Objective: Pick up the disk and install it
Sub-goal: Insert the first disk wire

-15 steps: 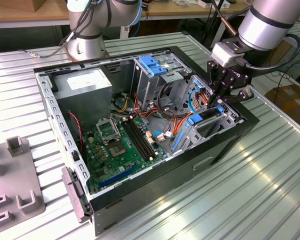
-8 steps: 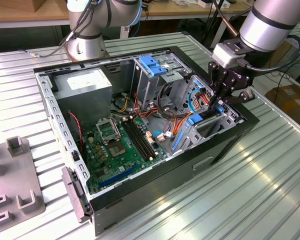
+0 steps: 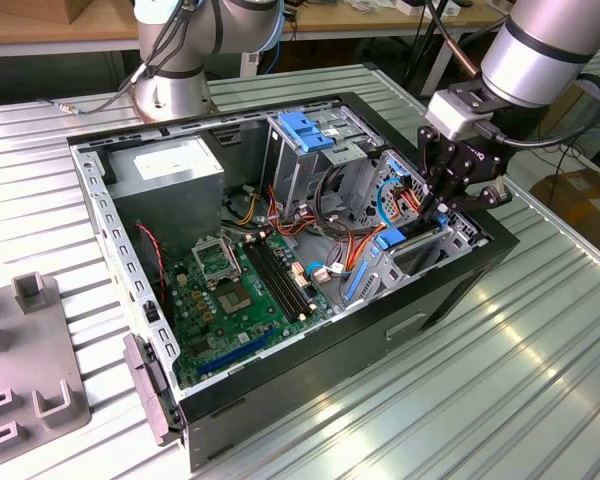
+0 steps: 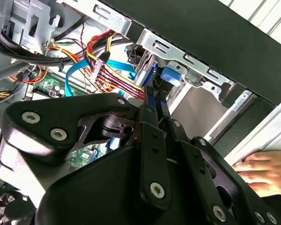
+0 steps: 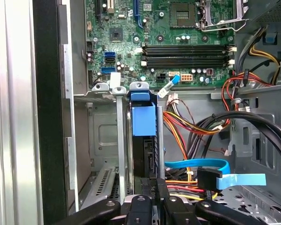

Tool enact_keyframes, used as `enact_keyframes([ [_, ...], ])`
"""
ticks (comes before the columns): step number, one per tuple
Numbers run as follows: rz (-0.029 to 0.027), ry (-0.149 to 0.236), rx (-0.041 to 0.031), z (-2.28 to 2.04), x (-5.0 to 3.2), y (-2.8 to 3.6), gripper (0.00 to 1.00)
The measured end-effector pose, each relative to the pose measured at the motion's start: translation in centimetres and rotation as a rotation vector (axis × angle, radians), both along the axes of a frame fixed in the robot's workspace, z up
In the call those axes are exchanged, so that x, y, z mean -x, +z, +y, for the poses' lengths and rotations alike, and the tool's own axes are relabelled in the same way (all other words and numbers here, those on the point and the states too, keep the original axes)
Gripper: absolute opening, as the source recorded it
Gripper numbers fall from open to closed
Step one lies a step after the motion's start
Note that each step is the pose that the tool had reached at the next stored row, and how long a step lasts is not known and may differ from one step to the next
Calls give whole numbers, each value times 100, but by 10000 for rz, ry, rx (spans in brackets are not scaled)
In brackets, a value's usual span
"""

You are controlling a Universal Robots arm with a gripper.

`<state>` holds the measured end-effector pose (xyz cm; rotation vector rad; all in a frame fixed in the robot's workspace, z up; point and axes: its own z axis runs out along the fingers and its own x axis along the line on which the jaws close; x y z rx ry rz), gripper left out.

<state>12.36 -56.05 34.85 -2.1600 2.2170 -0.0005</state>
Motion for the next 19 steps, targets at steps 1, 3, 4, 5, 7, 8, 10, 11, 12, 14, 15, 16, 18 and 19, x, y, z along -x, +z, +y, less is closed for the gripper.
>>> enact_keyframes([
  [1,0,10,-1,0,1,-2,16],
  [3,1,21,-1,0,2,-8,16],
  [4,0,27,-2,0,2,-12,16],
  [5,0,30,-1,0,2,-13,16],
  [7,0,35,-1,0,3,-18,16],
  [8,0,36,-1,0,3,-20,16],
  [10,1,37,0,0,3,-27,16],
  [11,1,37,0,0,3,-32,16],
  [12,1,38,2,0,3,-36,16],
  [14,1,38,4,-1,3,-43,16],
  [15,1,38,-1,-1,4,-45,16],
  [16,1,37,-19,0,4,-42,16],
  [18,0,37,-30,0,3,-23,16],
  [19,0,38,-26,-1,3,-16,16],
])
